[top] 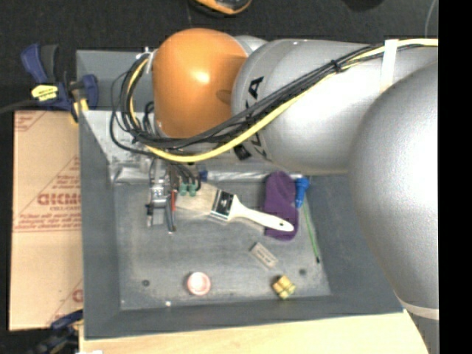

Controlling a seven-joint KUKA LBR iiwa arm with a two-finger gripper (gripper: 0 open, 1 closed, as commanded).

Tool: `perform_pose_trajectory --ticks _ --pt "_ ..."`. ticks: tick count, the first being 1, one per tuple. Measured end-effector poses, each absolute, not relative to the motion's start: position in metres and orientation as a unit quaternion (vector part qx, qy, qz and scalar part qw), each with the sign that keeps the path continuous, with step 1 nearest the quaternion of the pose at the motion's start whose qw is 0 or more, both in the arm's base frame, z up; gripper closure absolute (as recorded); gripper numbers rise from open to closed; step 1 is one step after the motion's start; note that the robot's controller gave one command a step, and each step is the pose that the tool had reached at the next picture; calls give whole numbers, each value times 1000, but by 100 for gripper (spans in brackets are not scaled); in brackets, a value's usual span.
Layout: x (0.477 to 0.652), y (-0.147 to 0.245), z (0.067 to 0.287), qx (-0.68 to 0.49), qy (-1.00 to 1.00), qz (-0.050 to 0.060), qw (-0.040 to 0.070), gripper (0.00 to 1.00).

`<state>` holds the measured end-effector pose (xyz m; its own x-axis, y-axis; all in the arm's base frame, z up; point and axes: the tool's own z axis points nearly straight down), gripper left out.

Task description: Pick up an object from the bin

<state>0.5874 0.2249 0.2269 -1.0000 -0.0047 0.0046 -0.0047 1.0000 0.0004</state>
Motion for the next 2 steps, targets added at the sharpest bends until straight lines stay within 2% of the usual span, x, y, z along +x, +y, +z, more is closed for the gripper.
perform_pose_trajectory --ticks 1,2 --pt "589 224 232 0 -1000 -1 -2 0" --pt "604 205 177 132 -991 -1 -5 0"
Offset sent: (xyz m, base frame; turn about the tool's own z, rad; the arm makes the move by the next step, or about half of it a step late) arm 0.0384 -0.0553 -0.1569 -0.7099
